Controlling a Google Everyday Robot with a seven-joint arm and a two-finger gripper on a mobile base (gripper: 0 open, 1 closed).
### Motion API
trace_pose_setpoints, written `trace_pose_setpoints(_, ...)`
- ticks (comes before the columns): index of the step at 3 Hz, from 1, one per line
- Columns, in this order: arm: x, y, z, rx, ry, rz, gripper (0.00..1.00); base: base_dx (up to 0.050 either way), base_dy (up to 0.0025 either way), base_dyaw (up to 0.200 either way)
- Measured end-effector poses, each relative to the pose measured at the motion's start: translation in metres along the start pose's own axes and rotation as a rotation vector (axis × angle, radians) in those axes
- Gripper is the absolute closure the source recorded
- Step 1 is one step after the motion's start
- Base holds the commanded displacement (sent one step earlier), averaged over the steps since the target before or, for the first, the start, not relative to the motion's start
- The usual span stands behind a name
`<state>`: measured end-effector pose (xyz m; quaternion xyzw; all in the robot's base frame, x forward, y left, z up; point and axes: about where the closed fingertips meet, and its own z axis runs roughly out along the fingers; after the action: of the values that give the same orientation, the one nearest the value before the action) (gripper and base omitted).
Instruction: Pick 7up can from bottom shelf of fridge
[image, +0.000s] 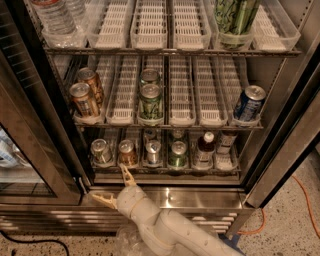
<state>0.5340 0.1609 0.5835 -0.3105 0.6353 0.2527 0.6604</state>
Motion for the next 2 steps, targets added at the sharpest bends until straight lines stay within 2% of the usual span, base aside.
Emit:
trace_pose_setpoints(1, 0.0, 0.0, 0.0, 0.0, 0.0, 0.0, 0.4, 0.0, 0.0, 0.0)
trace_pose_setpoints(2, 0.0, 0.0, 0.0, 0.0, 0.0, 0.0, 0.34, 0.0, 0.0, 0.0)
